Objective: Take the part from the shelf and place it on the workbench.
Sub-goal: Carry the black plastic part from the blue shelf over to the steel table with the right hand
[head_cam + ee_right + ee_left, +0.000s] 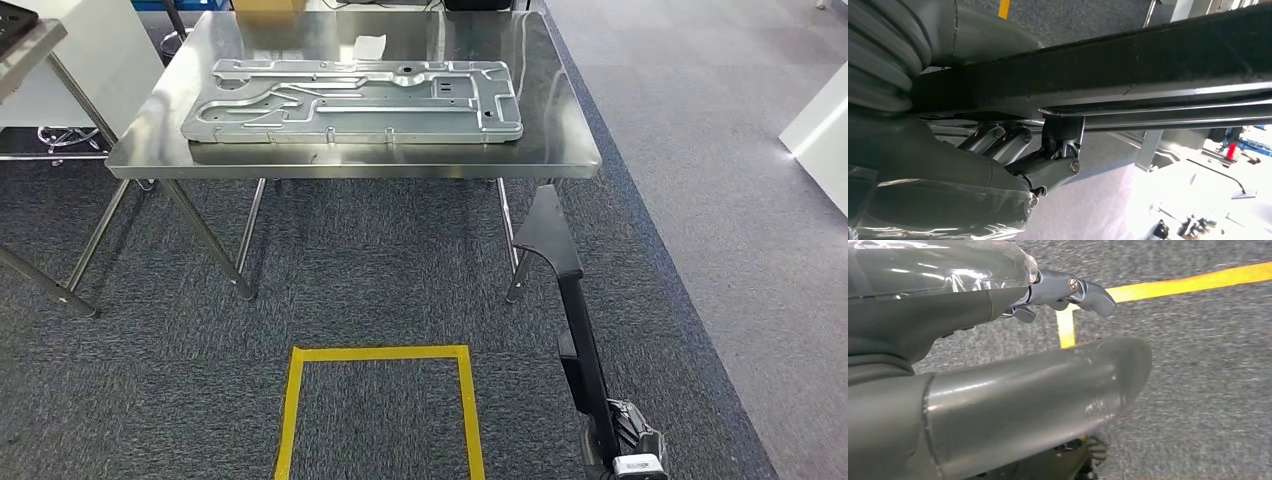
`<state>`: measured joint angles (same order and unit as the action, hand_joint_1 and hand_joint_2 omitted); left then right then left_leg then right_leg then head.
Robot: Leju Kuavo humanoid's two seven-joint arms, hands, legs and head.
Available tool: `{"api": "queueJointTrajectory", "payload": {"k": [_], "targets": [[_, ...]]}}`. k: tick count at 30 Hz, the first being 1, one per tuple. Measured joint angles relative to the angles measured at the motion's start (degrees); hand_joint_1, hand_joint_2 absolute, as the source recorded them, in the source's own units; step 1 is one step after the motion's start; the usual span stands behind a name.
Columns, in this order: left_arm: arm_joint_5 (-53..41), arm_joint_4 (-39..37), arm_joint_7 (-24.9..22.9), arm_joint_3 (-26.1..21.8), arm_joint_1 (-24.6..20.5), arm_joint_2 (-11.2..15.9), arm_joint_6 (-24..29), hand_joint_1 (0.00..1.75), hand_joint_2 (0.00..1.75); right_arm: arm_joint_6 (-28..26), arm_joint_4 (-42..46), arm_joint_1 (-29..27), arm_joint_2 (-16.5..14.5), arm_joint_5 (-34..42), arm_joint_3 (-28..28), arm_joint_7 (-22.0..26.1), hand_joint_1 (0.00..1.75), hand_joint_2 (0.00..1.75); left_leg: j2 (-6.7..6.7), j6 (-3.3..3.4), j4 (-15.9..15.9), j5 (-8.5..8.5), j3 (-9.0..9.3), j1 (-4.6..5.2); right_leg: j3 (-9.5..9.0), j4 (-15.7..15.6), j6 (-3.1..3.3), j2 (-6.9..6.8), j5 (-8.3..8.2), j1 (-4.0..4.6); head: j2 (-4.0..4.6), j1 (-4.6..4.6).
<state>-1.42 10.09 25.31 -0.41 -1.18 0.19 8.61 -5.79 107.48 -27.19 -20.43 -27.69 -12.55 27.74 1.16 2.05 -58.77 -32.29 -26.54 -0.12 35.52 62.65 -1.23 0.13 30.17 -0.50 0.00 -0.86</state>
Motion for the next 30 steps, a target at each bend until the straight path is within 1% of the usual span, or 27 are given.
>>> {"api": "queueJointTrajectory", "payload": {"k": [1, 2, 4, 5, 6, 7, 8, 9, 10, 11, 12, 13, 14, 15, 16, 17, 19, 20, 21, 22, 23, 24, 25, 26, 27, 28, 30], "targets": [[-0.10, 0.00, -0.01, -0.01, -0.06, -0.02, 0.00, 0.00, 0.00, 0.10, -0.10, -0.03, 0.00, -0.02, 0.00, -0.01, 1.75, 1.75, 0.09, -0.36, 0.18, -0.51, 0.61, 0.07, -0.25, -1.14, 0.44, -0.03, -1.46, 0.14, 0.00, -0.02], [-0.22, -0.01, -0.02, -0.01, -0.09, -0.02, 0.00, 0.00, 0.00, 0.26, -0.20, -0.04, 0.01, -0.23, 0.01, 0.01, 1.75, 1.75, 0.18, -0.80, -0.01, -0.53, 1.15, 0.18, -0.63, -1.48, 0.93, -0.02, -1.63, 0.22, 0.00, -0.02], [-0.44, 0.00, -0.06, -0.06, -0.15, 0.08, 0.00, 0.00, 0.00, 0.37, -0.28, -0.04, -0.01, -1.76, 0.02, -0.10, 1.75, 1.75, 0.09, -1.52, -1.09, -0.14, 1.63, 0.20, -2.04, -2.34, 1.85, -0.05, -2.02, 0.02, 0.00, 0.09], [-0.52, -0.01, -0.07, -0.09, -0.24, 0.14, 0.01, 0.00, 0.00, 0.18, -0.32, -0.02, -0.01, -2.99, 0.03, -0.31, 1.75, 1.75, -0.06, -1.78, -2.99, 0.22, 1.03, 0.18, -2.82, -2.82, 2.23, -0.14, -2.22, -0.12, 0.00, 0.30], [-0.58, -0.01, -0.08, -0.12, -0.35, 0.19, 0.01, 0.00, 0.00, -0.08, -0.36, 0.01, -0.02, -4.21, 0.04, -0.61, 1.75, 1.75, -0.21, -1.96, -5.56, -0.02, -0.40, 0.08, -3.52, -3.16, 2.49, -0.34, -2.16, -0.23, 0.00, 0.49], [-0.67, -0.01, -0.08, -0.13, -0.42, 0.19, 0.01, 0.00, 0.00, -0.35, -0.44, 0.00, -0.02, -5.18, 0.08, -0.94, 1.75, 1.75, -0.37, -2.14, -8.77, -0.78, -2.48, -0.03, -4.02, -3.42, 2.66, -0.58, -1.90, -0.26, 0.00, 0.62], [-0.74, -0.01, -0.09, -0.14, -0.46, 0.18, 0.01, 0.00, 0.00, -0.57, -0.55, -0.02, -0.03, -5.94, 0.13, -1.27, 1.75, 1.75, -0.46, -2.32, -12.05, -2.29, -5.06, -0.08, -4.43, -3.55, 2.77, -0.80, -1.47, -0.26, 0.00, 0.77], [-0.80, -0.01, -0.10, -0.16, -0.41, 0.17, 0.01, 0.00, 0.00, -0.77, -0.70, -0.03, -0.03, -6.51, 0.19, -1.56, 1.75, 1.75, -0.53, -2.49, -14.46, -4.19, -7.44, -0.14, -4.87, -3.60, 2.81, -1.04, -0.97, -0.25, 0.00, 0.75], [-0.86, -0.01, -0.12, -0.19, -0.28, 0.17, 0.01, 0.00, 0.00, -0.95, -0.87, -0.06, -0.03, -6.92, 0.26, -1.78, 1.75, 1.75, -0.62, -2.62, -15.47, -5.74, -9.17, -0.17, -5.43, -3.62, 2.79, -1.23, -0.39, -0.25, 0.00, 0.77], [-0.87, -0.01, -0.15, -0.24, -0.08, 0.20, 0.01, 0.00, 0.00, -1.09, -1.05, -0.10, -0.03, -7.20, 0.32, -1.93, 1.75, 1.75, -0.73, -2.64, -14.93, -6.29, -10.21, -0.19, -6.15, -3.62, 2.73, -1.43, 0.25, -0.25, 0.00, 0.79], [-0.89, -0.01, -0.17, -0.27, 0.13, 0.23, 0.01, 0.00, 0.00, -1.16, -1.21, -0.12, -0.03, -7.34, 0.37, -2.02, 1.75, 1.75, -0.93, -2.58, -12.86, -5.29, -10.52, -0.20, -6.98, -3.62, 2.62, -1.69, 0.94, -0.26, 0.00, 0.80], [-0.89, -0.01, -0.19, -0.31, 0.31, 0.27, 0.02, 0.00, 0.00, -1.21, -1.34, -0.14, -0.03, -7.38, 0.40, -2.07, 1.75, 1.75, -1.57, -2.39, -9.65, -2.51, -10.43, -0.17, -7.81, -3.63, 2.45, -2.05, 1.70, -0.24, 0.00, 0.81], [-0.89, -0.02, -0.20, -0.33, 0.46, 0.31, 0.02, 0.00, 0.00, -1.24, -1.48, -0.14, -0.03, -7.40, 0.42, -2.09, 1.75, 1.75, -2.46, -2.18, -6.85, 0.80, -10.31, -0.06, -8.68, -3.57, 2.20, -2.45, 2.47, -0.16, 0.00, 0.75], [-0.90, -0.03, -0.22, -0.34, 0.49, 0.33, 0.03, 0.00, 0.00, -1.33, -1.60, -0.14, -0.04, -7.41, 0.43, -2.11, 1.75, 1.75, -3.27, -1.88, -4.78, 3.34, -10.17, 0.11, -9.33, -3.56, 1.87, -2.84, 3.16, -0.06, 0.00, 0.75], [-0.92, -0.04, -0.23, -0.35, 0.47, 0.33, 0.03, 0.00, 0.00, -1.43, -1.68, -0.15, -0.04, -7.44, 0.44, -2.15, 1.75, 1.75, -3.84, -1.51, -3.64, 5.23, -10.05, 0.29, -9.89, -3.71, 1.45, -3.26, 3.79, 0.05, 0.00, 0.72], [-0.94, -0.04, -0.26, -0.36, 0.47, 0.33, 0.04, 0.00, 0.00, -1.54, -1.75, -0.17, -0.05, -7.53, 0.46, -2.21, 1.75, 1.75, -3.72, -1.14, -3.48, 5.60, -9.94, 0.38, -10.41, -3.63, 1.00, -3.57, 4.03, 0.15, 0.00, 0.72], [-1.04, -0.03, -0.30, -0.40, 0.38, 0.32, 0.08, 0.00, 0.00, -1.82, -1.79, -0.13, -0.07, -7.90, 0.51, -2.37, 1.75, 1.75, -2.58, -0.37, -2.69, 5.47, -8.86, 0.23, -10.72, -2.67, 0.17, -3.77, 3.55, 0.15, 0.00, 0.73], [-1.10, -0.03, -0.34, -0.44, 0.34, 0.32, 0.09, 0.00, 0.00, -1.96, -1.84, -0.05, -0.07, -8.20, 0.54, -2.43, 1.75, 1.75, -2.02, -0.10, -2.13, 5.38, -8.17, 0.06, -10.03, -0.82, -0.12, -3.20, 2.86, 0.08, 0.00, 0.68], [-1.19, -0.03, -0.37, -0.49, 0.25, 0.32, 0.10, 0.00, 0.00, -2.07, -1.89, 0.04, -0.08, -8.49, 0.56, -2.47, 1.75, 1.75, -1.55, 0.16, -1.57, 5.30, -7.38, -0.06, -8.45, 1.82, -0.31, -2.37, 2.49, -0.03, 0.00, 0.61], [-1.31, -0.03, -0.40, -0.57, 0.15, 0.33, 0.11, 0.00, 0.00, -2.15, -1.97, 0.09, -0.08, -8.74, 0.57, -2.54, 1.75, 1.75, -1.13, 0.38, -1.06, 5.18, -6.71, -0.16, -6.18, 5.11, -0.44, -1.47, 2.74, -0.15, 0.00, 0.56], [-1.41, -0.03, -0.43, -0.68, 0.05, 0.34, 0.11, 0.00, 0.00, -2.22, -2.12, 0.08, -0.08, -8.85, 0.56, -2.64, 1.75, 1.75, -0.73, 0.57, -0.70, 4.94, -6.12, -0.18, -3.56, 8.40, -0.53, -0.77, 3.86, -0.22, 0.00, 0.49], [-1.50, -0.03, -0.44, -0.79, 0.00, 0.35, 0.11, 0.00, 0.00, -2.26, -2.28, 0.03, -0.08, -8.74, 0.56, -2.78, 1.75, 1.75, -0.28, 0.71, -0.45, 4.59, -5.51, -0.18, -1.02, 11.01, -0.65, -0.47, 5.76, -0.26, 0.00, 0.46], [-1.57, -0.03, -0.46, -0.92, 0.02, 0.36, 0.11, 0.00, 0.00, -2.27, -2.49, -0.02, -0.08, -8.45, 0.55, -2.95, 1.75, 1.75, 0.14, 0.75, -0.30, 4.13, -4.84, -0.18, 1.04, 12.44, -0.75, -0.39, 7.75, -0.28, 0.00, 0.43], [-1.62, -0.03, -0.47, -1.03, 0.10, 0.36, 0.11, 0.00, 0.00, -2.26, -2.70, -0.03, -0.08, -8.13, 0.55, -3.09, 1.75, 1.75, 0.55, 0.70, -0.24, 3.55, -4.06, -0.18, 2.49, 12.51, -0.78, -0.37, 9.09, -0.27, 0.00, 0.38], [-1.67, -0.03, -0.48, -1.13, 0.19, 0.36, 0.09, 0.00, 0.00, -2.23, -2.88, -0.03, -0.08, -7.87, 0.55, -3.19, 1.75, 1.75, 0.91, 0.60, -0.22, 2.90, -3.18, -0.18, 3.20, 11.17, -0.74, -0.37, 9.10, -0.26, 0.00, 0.36], [-1.72, -0.03, -0.49, -1.21, 0.28, 0.36, 0.08, 0.00, 0.00, -2.22, -3.06, -0.02, -0.08, -7.76, 0.55, -3.25, 1.75, 1.75, 1.15, 0.47, -0.21, 2.18, -2.24, -0.18, 3.31, 8.48, -0.59, -0.32, 7.22, -0.24, 0.00, 0.32], [-1.80, -0.05, -0.54, -1.31, 0.37, 0.34, 0.04, 0.00, 0.00, -2.26, -3.43, -0.04, -0.08, -7.78, 0.55, -3.32, 1.75, 1.75, 1.47, 0.09, -0.18, 0.74, -0.74, -0.11, 2.99, 2.03, -0.05, -0.06, -0.27, -0.03, -0.01, 0.21]]}}
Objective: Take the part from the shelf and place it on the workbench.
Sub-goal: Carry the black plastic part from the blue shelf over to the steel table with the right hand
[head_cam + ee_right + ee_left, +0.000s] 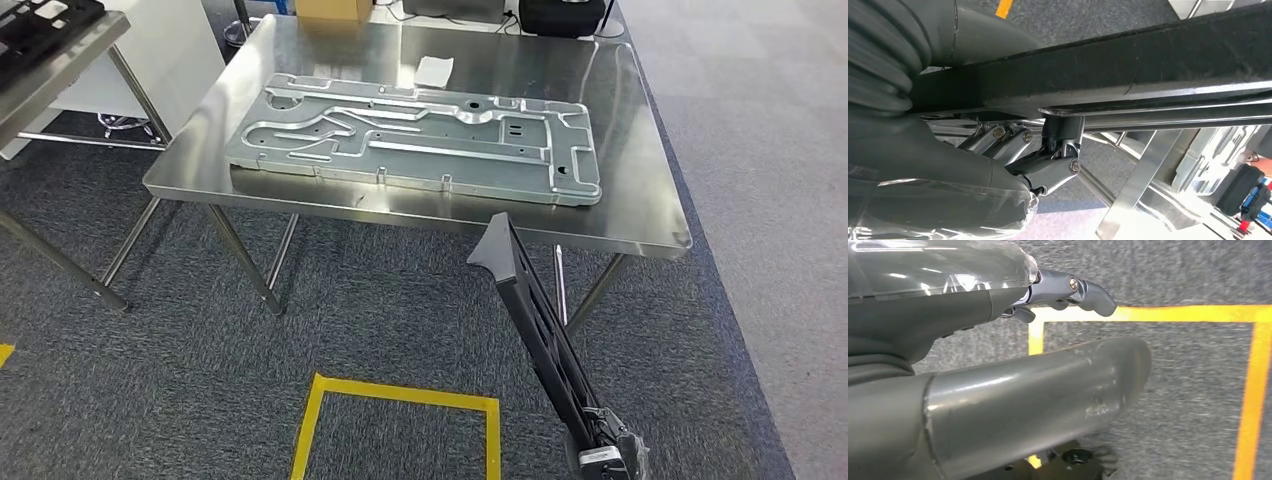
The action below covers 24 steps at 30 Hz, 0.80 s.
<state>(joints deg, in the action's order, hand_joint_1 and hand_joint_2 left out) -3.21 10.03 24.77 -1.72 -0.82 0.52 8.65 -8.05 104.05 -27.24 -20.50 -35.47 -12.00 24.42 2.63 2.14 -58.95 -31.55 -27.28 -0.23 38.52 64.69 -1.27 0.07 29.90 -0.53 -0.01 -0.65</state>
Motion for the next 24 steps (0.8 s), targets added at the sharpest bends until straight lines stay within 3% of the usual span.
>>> {"api": "queueJointTrajectory", "payload": {"k": [1, 2, 5, 7, 10, 11, 12, 13, 15, 17, 19, 21, 22, 24], "targets": [[-0.01, -0.01, -0.04, -0.02, -0.05, -0.01, -0.02, 0.00, 0.00, -0.03, -0.19, -0.01, 0.01, -0.02, 0.00, -0.04, 1.75, 1.75, 0.12, -0.32, 0.11, -0.65, 0.47, 0.06, -0.17, -2.18, 0.40, 0.15, -3.05, 0.16, 0.00, -0.07], [-0.02, -0.02, -0.09, -0.04, -0.08, -0.02, -0.03, 0.00, 0.00, -0.08, -0.34, -0.05, 0.00, -0.04, 0.01, -0.07, 1.75, 1.75, 0.20, -0.68, 0.21, -1.04, 1.01, 0.12, -0.26, -3.39, 0.83, 0.27, -4.87, 0.32, 0.00, -0.11], [-0.02, -0.02, -0.21, -0.08, -0.20, 0.10, -0.07, 0.00, 0.00, -0.25, -0.62, -0.10, -0.06, -0.14, 0.14, -0.09, 1.75, 1.75, -0.11, -1.79, -0.99, -0.53, 1.64, 0.23, -1.95, -4.62, 2.15, 0.30, -4.80, 0.23, 0.00, -0.09], [-0.07, -0.02, -0.27, -0.09, -0.37, 0.16, -0.09, 0.00, 0.00, -0.40, -0.74, 0.01, -0.11, -0.17, 0.30, -0.06, 1.75, 1.75, -1.03, -2.30, -5.92, -0.75, -0.81, 0.14, -3.75, -5.36, 2.86, 0.11, -4.11, 0.05, 0.00, 0.12], [-0.28, -0.02, -0.38, -0.10, -0.52, 0.11, -0.14, 0.00, 0.00, -1.04, -0.93, 0.15, -0.13, -0.56, 0.44, 0.13, 1.75, 1.75, -1.87, -2.93, -14.48, -5.42, -7.23, -0.08, -5.73, -5.62, 3.25, -0.17, -2.43, 0.10, 0.01, 0.24], [-0.37, -0.02, -0.45, -0.10, -0.44, 0.11, -0.16, 0.00, 0.00, -1.46, -0.95, 0.15, -0.13, -0.86, 0.45, 0.28, 1.75, 1.75, -1.97, -3.04, -15.27, -6.75, -8.65, -0.11, -6.43, -5.62, 3.25, -0.16, -1.83, 0.11, 0.01, 0.26], [-0.55, -0.02, -0.54, -0.10, -0.34, 0.11, -0.19, 0.00, 0.00, -2.38, -0.78, 0.16, -0.13, -1.43, 0.55, 0.54, 1.75, 1.75, -2.05, -3.09, -14.41, -6.89, -9.33, -0.12, -7.26, -5.62, 3.21, -0.14, -1.18, 0.12, 0.01, 0.27], [-0.78, -0.02, -0.65, -0.10, -0.26, 0.11, -0.24, 0.00, 0.00, -3.64, -0.39, 0.19, -0.13, -2.15, 0.73, 0.79, 1.75, 1.75, -2.14, -2.99, -12.18, -5.60, -9.43, -0.12, -8.19, -5.62, 3.12, -0.13, -0.49, 0.14, 0.01, 0.27], [-1.26, -0.03, -0.91, -0.09, -0.11, 0.13, -0.37, 0.00, 0.00, -6.80, 1.27, 0.50, -0.13, -3.94, 1.50, 0.99, 1.75, 1.75, -2.46, -2.41, -5.76, 0.77, -8.84, 0.04, -9.86, -5.57, 2.82, -0.20, 0.87, 0.24, 0.01, 0.20], [-1.60, -0.03, -1.11, -0.09, -0.18, 0.17, -0.51, 0.00, 0.00, -8.97, 3.37, 1.23, -0.15, -5.38, 2.46, 0.67, 1.75, 1.75, -2.81, -1.76, -2.04, 5.42, -8.53, 0.39, -10.61, -5.67, 2.27, -0.17, 1.80, 0.36, 0.01, 0.12], [-1.92, -0.03, -1.21, -0.09, -0.34, 0.18, -0.63, 0.00, 0.00, -10.48, 5.21, 1.83, -0.20, -6.74, 3.33, 0.57, 1.75, 1.75, -2.73, -1.21, -1.24, 5.92, -8.10, 0.48, -10.88, -5.44, 1.54, -0.10, 1.84, 0.42, 0.01, 0.10], [-2.56, -0.02, -1.24, -0.09, -0.39, 0.13, -0.85, 0.00, 0.00, -13.81, 7.09, 2.36, -0.23, -9.34, 4.31, 0.87, 1.75, 1.75, -2.45, -0.58, -0.32, 5.93, -6.87, 0.23, -10.35, -3.23, 0.99, -0.12, 1.47, 0.34, 0.01, 0.05], [-2.96, -0.02, -1.26, -0.09, -0.46, 0.11, -0.99, 0.00, 0.00, -15.94, 8.19, 2.89, -0.17, -10.99, 4.98, 0.69, 1.75, 1.75, -2.37, -0.28, 0.11, 5.81, -6.16, 0.12, -9.09, -0.89, 0.76, -0.10, 1.69, 0.29, 0.01, 0.00], [-3.60, -0.02, -1.30, -0.09, -0.72, 0.09, -1.23, 0.00, 0.00, -19.18, 10.41, 4.36, 0.21, -13.84, 6.69, -0.99, 1.75, 1.75, -2.33, 0.11, 0.60, 5.27, -5.14, 0.05, -4.71, 5.66, 0.25, -0.06, 3.92, 0.11, 0.01, -0.06]]}}
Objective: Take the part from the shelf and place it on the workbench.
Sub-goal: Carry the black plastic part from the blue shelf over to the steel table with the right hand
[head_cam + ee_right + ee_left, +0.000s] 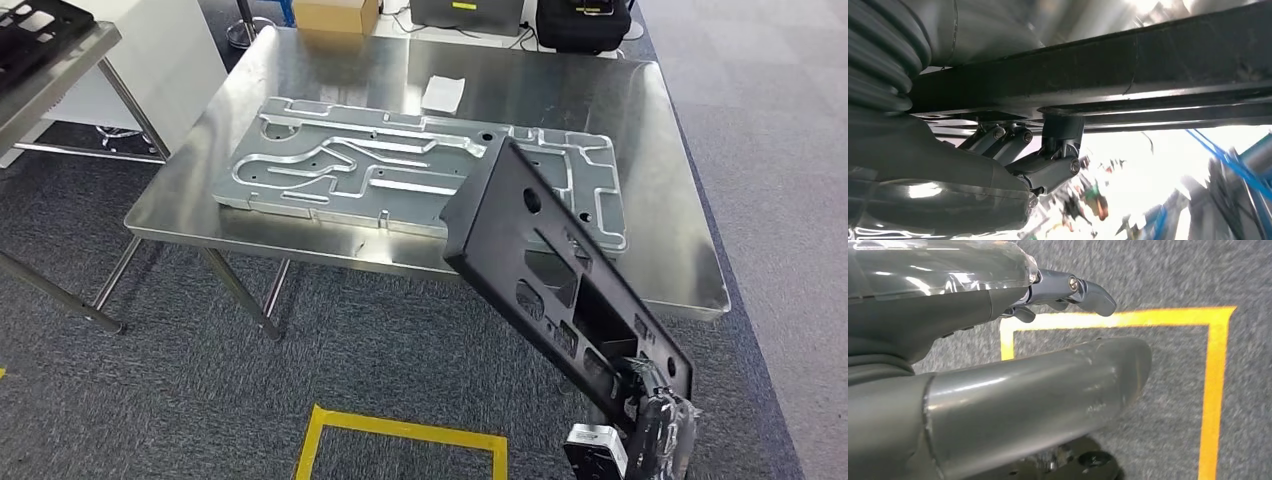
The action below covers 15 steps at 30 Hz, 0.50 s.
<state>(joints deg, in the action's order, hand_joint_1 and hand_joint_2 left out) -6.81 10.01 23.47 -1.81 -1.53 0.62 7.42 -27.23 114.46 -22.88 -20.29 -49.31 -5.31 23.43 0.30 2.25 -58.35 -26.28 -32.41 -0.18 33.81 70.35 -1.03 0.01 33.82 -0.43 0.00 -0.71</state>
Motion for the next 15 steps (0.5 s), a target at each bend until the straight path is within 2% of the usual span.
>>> {"api": "queueJointTrajectory", "payload": {"k": [2, 3, 4, 5, 6, 8, 9, 12, 13, 14, 15], "targets": [[-0.48, 0.00, -0.02, 0.01, -0.20, -0.04, -0.17, 0.00, 0.00, -1.86, 1.62, 1.20, 0.73, -1.62, 1.68, -1.76, 1.75, 1.75, 0.19, 0.08, 0.07, -0.89, 0.98, -0.02, 4.14, 4.43, -0.49, -0.01, 2.80, -0.25, 0.00, -0.01], [-0.77, 0.00, -0.03, 0.02, -0.20, -0.07, -0.27, 0.00, 0.00, -2.76, 2.21, 1.75, 1.19, -2.38, 2.49, -2.32, 1.75, 1.75, 0.35, -0.02, 0.08, -1.40, 1.62, -0.04, 5.16, 4.43, -0.61, -0.01, 2.91, -0.36, 0.00, -0.02], [-1.10, 0.00, -0.04, 0.05, -0.18, -0.10, -0.38, 0.00, 0.00, -3.65, 2.76, 2.55, 1.72, -3.42, 3.40, -2.93, 1.75, 1.75, 0.51, -0.19, 0.07, -1.97, 2.38, -0.07, 5.32, 2.71, -0.67, -0.02, 1.64, -0.44, 0.00, -0.02], [-1.50, 0.00, -0.08, 0.10, -0.18, -0.16, -0.53, 0.00, 0.00, -4.35, 3.30, 3.71, 2.36, -4.92, 4.51, -3.88, 1.75, 1.75, 0.60, -0.42, 0.08, -2.56, 3.21, -0.11, 4.80, -0.44, -0.65, -0.02, -0.94, -0.47, 0.00, -0.03], [-1.90, -0.01, -0.14, 0.14, -0.21, -0.22, -0.67, 0.00, 0.00, -4.71, 3.75, 5.20, 3.08, -6.92, 5.75, -5.19, 1.75, 1.75, 0.60, -0.71, 0.04, -3.18, 3.90, -0.11, 4.19, -4.08, -0.55, 0.00, -4.34, -0.46, 0.00, -0.06], [-2.56, 0.00, -0.32, 0.18, -0.64, -0.31, -0.91, 0.00, 0.00, -4.82, 4.31, 8.22, 4.54, -10.96, 8.30, -8.18, 1.75, 1.75, 0.60, -1.34, 0.02, -4.16, 4.57, -0.04, 3.43, -9.00, 0.08, -0.01, -8.25, -0.18, 0.00, 0.07], [-2.75, 0.01, -0.41, 0.19, -0.87, -0.33, -0.98, 0.00, 0.00, -4.77, 4.47, 9.23, 5.13, -12.39, 9.36, -9.37, 1.75, 1.75, 0.60, -1.70, -0.06, -4.42, 4.74, 0.01, 3.42, -9.88, 0.55, 0.01, -8.82, -0.06, 0.00, 0.14], [-3.34, 0.04, -0.61, 0.22, -1.16, -0.35, -1.16, 0.00, 0.00, -4.56, 4.78, 11.35, 6.33, -15.27, 11.32, -12.01, 1.75, 1.75, 0.58, -2.68, -0.64, -4.60, 5.37, 0.00, 2.21, -10.58, 1.91, -0.05, -8.38, -0.08, 0.00, 0.24], [-3.72, 0.04, -0.71, 0.27, -1.25, -0.38, -1.27, 0.00, 0.00, -4.15, 4.73, 12.60, 6.83, -16.94, 11.75, -13.29, 1.75, 1.75, 0.47, -2.90, -2.26, -4.75, 4.73, -0.05, 1.48, -10.78, 2.31, -0.11, -8.15, -0.14, 0.00, 0.34], [-4.15, 0.04, -0.91, 0.34, -1.46, -0.43, -1.42, 0.00, 0.00, -3.24, 4.53, 14.19, 7.48, -19.09, 12.14, -14.90, 1.75, 1.75, 0.36, -3.10, -5.18, -5.27, 3.22, -0.13, 0.82, -10.98, 2.63, -0.10, -7.88, -0.23, 0.00, 0.44], [-4.64, 0.05, -1.16, 0.46, -1.72, -0.48, -1.61, 0.00, 0.00, -1.73, 4.03, 16.08, 8.29, -21.61, 12.51, -16.82, 1.75, 1.75, 0.24, -3.27, -9.06, -6.18, 0.85, -0.22, 0.22, -11.14, 2.89, -0.08, -7.50, -0.24, 0.00, 0.53]]}}
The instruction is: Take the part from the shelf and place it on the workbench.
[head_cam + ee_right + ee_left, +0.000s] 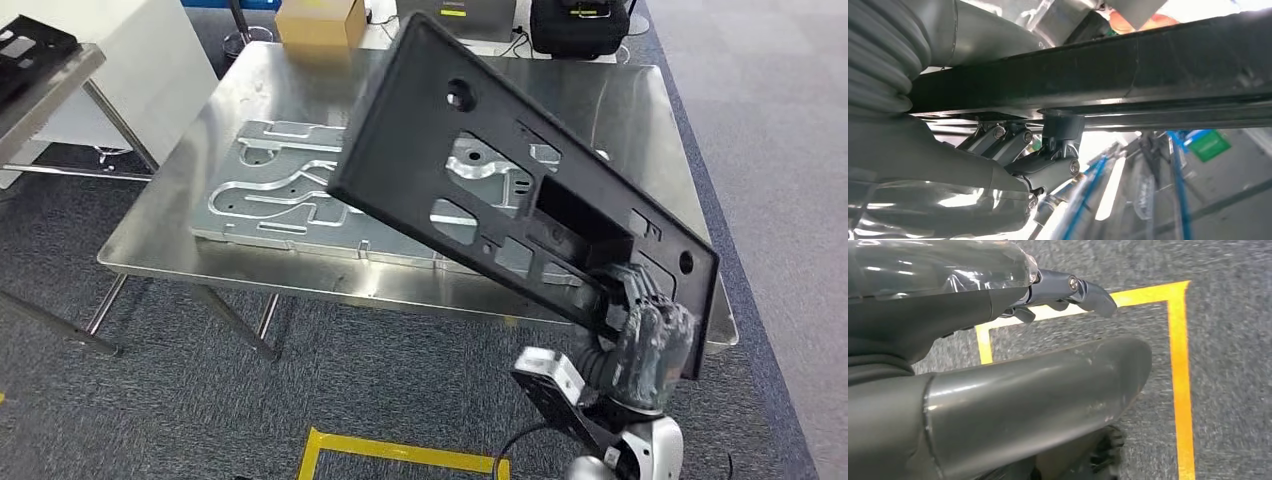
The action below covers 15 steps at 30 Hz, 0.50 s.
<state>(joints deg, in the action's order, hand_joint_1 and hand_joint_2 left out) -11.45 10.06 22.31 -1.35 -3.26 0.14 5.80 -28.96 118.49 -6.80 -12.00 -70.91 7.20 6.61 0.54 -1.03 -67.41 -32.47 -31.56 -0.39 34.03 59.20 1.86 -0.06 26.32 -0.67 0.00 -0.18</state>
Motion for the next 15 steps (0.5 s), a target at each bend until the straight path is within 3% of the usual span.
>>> {"api": "queueJointTrajectory", "payload": {"k": [2, 3, 4, 5, 7, 9, 12, 14, 15], "targets": [[-0.98, 0.01, -0.63, 0.33, -0.47, -0.04, -0.38, 0.00, 0.00, 4.50, -2.31, 3.74, 1.72, -4.12, 0.39, -3.49, 1.75, 1.75, -0.07, -0.24, -6.51, -2.60, -5.09, -0.09, -0.91, -0.03, 0.17, 0.13, 0.88, 0.09, 0.00, 0.06], [-1.48, 0.02, -0.93, 0.52, -0.62, -0.06, -0.57, 0.00, 0.00, 6.84, -4.17, 5.55, 2.60, -5.58, 0.46, -4.86, 1.75, 1.75, -0.08, -0.21, -7.57, -3.13, -6.77, -0.10, -1.50, -0.04, 0.17, 0.21, 1.36, 0.14, 0.00, 0.06], [-1.96, 0.02, -1.23, 0.70, -0.77, -0.08, -0.75, 0.00, 0.00, 8.91, -6.39, 7.40, 3.44, -6.77, 0.50, -5.82, 1.75, 1.75, -0.08, -0.07, -6.67, -2.44, -7.55, -0.10, -2.18, -0.04, 0.14, 0.26, 1.88, 0.21, 0.00, 0.06], [-2.43, 0.02, -1.50, 0.87, -0.98, -0.12, -0.93, 0.00, 0.00, 10.48, -8.84, 9.34, 4.24, -7.89, 0.60, -6.33, 1.75, 1.75, -0.10, 0.20, -3.96, -0.28, -7.46, -0.07, -2.91, -0.04, 0.06, 0.30, 2.40, 0.28, 0.00, 0.07], [-3.28, 0.03, -1.98, 1.10, -1.46, -0.16, -1.27, 0.00, 0.00, 12.71, -14.27, 13.35, 5.84, -10.56, 1.13, -6.72, 1.75, 1.75, -0.28, 1.01, 3.15, 5.63, -6.41, 0.21, -4.12, -0.05, -0.24, 0.28, 3.43, 0.48, 0.00, 0.05], [-3.95, 0.08, -2.35, 1.20, -2.01, -0.21, -1.55, 0.00, 0.00, 13.73, -19.56, 16.92, 7.29, -13.18, 2.08, -6.74, 1.75, 1.75, -0.44, 1.65, 7.12, 8.56, -5.77, 0.59, -4.69, -0.18, -0.84, 0.23, 4.12, 0.62, 0.00, 0.04], [-4.57, 0.31, -2.65, 1.25, -2.47, -0.43, -1.74, 0.00, 0.00, 14.55, -26.28, 20.69, 9.02, -15.00, 3.67, -6.54, 1.75, 1.75, -0.27, 2.39, 8.66, 8.77, -4.72, 0.56, -5.27, -0.11, -1.89, 0.12, 4.19, 0.61, 0.00, 0.05], [-4.76, 0.42, -2.69, 1.23, -2.66, -0.58, -1.81, 0.00, 0.00, 14.81, -29.38, 22.62, 9.91, -15.16, 4.43, -6.34, 1.75, 1.75, -0.10, 2.89, 9.50, 8.64, -3.41, 0.24, -4.07, 2.54, -2.38, 0.11, 4.23, 0.49, 0.00, -0.10], [-4.79, 0.45, -2.70, 1.23, -2.81, -0.63, -1.84, 0.00, 0.00, 14.85, -30.59, 23.36, 10.28, -15.19, 4.72, -6.24, 1.75, 1.75, -0.06, 3.11, 9.74, 8.42, -2.87, 0.17, -2.14, 5.57, -2.65, 0.13, 4.58, 0.36, 0.00, -0.16]]}}
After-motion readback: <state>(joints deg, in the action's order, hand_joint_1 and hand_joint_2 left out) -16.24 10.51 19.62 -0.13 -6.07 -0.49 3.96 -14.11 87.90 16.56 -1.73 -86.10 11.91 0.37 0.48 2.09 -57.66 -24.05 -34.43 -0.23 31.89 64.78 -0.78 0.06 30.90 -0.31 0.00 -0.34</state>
